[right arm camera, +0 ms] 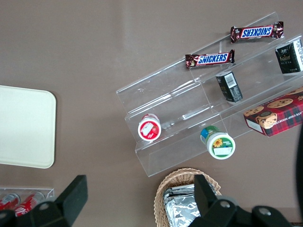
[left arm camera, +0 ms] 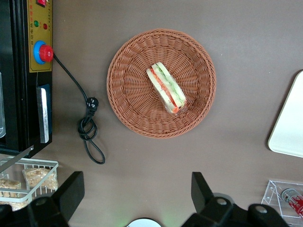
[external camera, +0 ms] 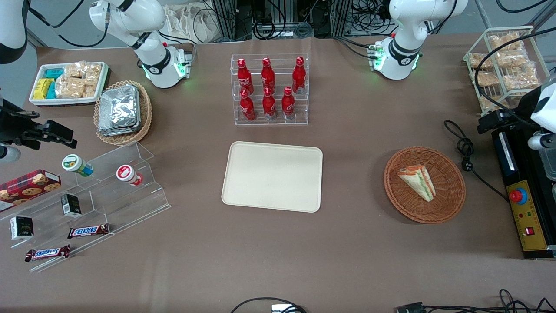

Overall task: Place sandwich from basket to tray
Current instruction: 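Move the left gripper above the wicker basket holding the wrapped sandwich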

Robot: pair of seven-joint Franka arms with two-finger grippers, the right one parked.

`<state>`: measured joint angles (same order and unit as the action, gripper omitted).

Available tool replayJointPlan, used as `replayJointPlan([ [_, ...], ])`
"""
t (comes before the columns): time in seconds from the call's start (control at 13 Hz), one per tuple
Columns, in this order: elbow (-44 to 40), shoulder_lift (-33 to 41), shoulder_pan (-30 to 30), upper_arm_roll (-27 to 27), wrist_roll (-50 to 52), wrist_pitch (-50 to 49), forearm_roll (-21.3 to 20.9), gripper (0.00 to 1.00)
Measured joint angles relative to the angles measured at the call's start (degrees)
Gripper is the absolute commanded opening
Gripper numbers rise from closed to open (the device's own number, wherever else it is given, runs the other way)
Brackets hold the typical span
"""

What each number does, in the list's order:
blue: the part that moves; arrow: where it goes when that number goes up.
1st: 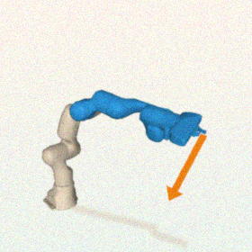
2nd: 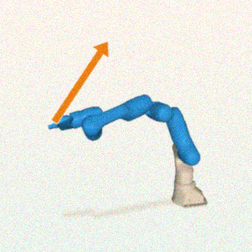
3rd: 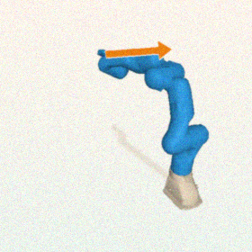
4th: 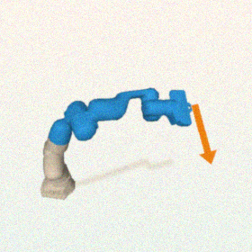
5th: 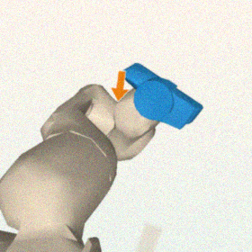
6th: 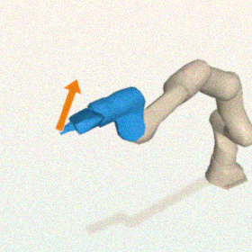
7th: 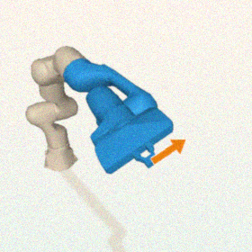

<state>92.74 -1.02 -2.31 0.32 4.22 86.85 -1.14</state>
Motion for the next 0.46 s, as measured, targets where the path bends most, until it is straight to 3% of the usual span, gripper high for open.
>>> replayJointPlan([
  [0.46, 0.0, 0.0, 0.0, -0.1, -1.1, 0.0, 0.0, 1.0],
])
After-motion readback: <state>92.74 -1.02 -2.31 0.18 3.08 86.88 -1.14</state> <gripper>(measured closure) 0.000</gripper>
